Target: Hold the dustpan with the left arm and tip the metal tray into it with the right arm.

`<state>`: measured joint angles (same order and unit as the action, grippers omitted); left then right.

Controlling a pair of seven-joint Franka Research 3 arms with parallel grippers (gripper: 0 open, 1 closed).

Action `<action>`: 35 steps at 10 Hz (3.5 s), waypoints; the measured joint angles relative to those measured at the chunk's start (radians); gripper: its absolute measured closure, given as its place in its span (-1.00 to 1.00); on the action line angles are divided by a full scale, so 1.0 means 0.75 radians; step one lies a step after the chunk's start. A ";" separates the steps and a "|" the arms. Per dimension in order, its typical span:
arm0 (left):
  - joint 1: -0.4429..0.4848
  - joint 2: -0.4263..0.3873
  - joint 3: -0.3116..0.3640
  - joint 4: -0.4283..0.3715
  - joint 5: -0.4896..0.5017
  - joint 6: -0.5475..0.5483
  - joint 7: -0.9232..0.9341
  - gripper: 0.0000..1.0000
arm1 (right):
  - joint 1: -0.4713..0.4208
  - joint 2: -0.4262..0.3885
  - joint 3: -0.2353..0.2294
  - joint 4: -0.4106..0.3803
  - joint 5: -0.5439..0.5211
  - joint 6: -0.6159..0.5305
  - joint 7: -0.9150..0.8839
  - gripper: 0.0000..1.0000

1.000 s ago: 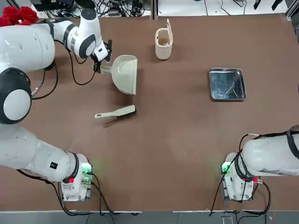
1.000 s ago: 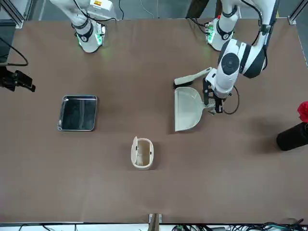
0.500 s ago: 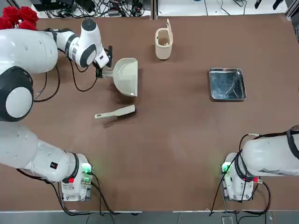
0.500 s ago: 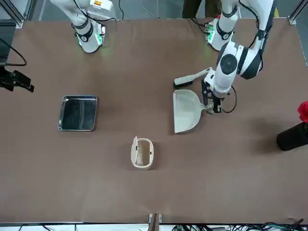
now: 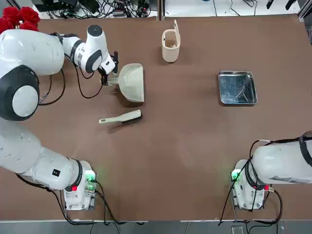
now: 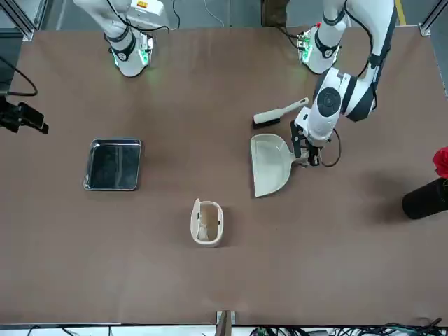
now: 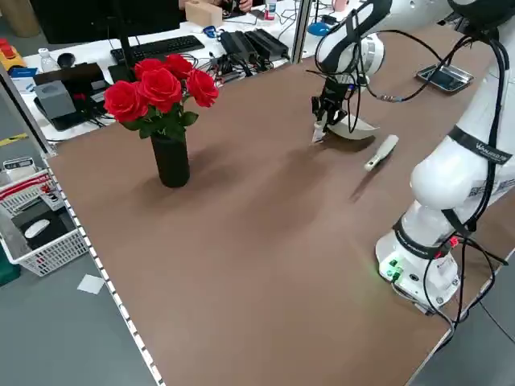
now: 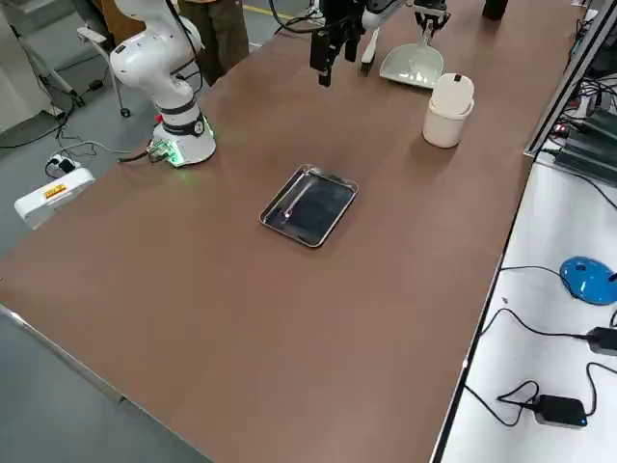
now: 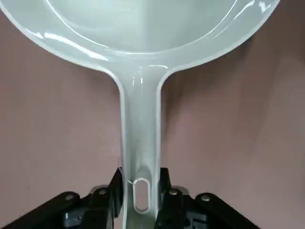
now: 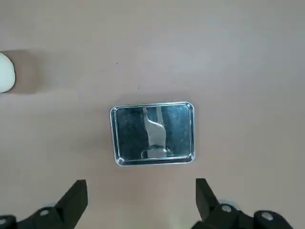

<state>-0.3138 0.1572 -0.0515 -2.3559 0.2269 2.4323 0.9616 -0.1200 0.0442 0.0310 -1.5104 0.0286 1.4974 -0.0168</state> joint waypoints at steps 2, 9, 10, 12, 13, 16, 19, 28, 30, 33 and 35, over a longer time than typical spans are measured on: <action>0.000 0.000 0.001 -0.001 0.000 0.000 0.000 0.35 | 0.000 0.000 0.000 0.000 0.000 0.001 0.000 -1.00; 0.007 -0.001 0.003 -0.034 0.000 -0.001 -0.089 -0.44 | 0.000 -0.002 0.000 -0.001 -0.015 0.014 0.000 -1.00; 0.007 -0.007 0.003 -0.033 0.000 -0.006 -0.096 -0.60 | 0.000 -0.002 0.000 -0.001 -0.015 0.014 0.000 -1.00; 0.006 -0.080 0.002 -0.025 -0.003 -0.075 -0.165 -0.89 | 0.000 -0.002 0.001 -0.001 -0.015 0.014 0.000 -1.00; 0.007 -0.144 0.002 -0.022 -0.021 -0.108 -0.244 -0.94 | 0.000 -0.003 0.001 -0.001 -0.015 0.014 0.000 -1.00; 0.063 -0.292 0.004 -0.015 -0.109 -0.177 -0.656 -0.98 | 0.000 -0.010 0.002 -0.001 -0.015 0.013 0.000 -1.00; 0.184 -0.323 0.005 0.161 -0.128 -0.411 -1.007 -0.98 | 0.001 -0.011 0.003 -0.003 -0.023 0.017 0.000 -1.00; 0.357 -0.325 -0.002 1.203 -0.320 -1.317 -1.389 -0.98 | 0.004 -0.012 0.017 -0.004 -0.051 0.033 0.000 -1.00; 0.365 -0.304 -0.005 1.208 -0.335 -1.360 -1.389 -0.98 | 0.004 -0.012 0.017 -0.004 -0.052 0.033 0.000 -1.00; 0.369 -0.223 -0.005 1.211 -0.359 -1.360 -1.389 -0.97 | 0.004 -0.012 0.018 -0.004 -0.052 0.034 0.000 -1.00; 0.369 -0.198 -0.005 1.212 -0.356 -1.344 -1.389 -0.96 | 0.004 -0.012 0.018 -0.004 -0.052 0.034 0.000 -1.00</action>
<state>-0.0367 0.0085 -0.0553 -1.4473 -0.0402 1.4247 -0.0801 -0.1171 0.0351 0.0443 -1.5134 -0.0104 1.5230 -0.0166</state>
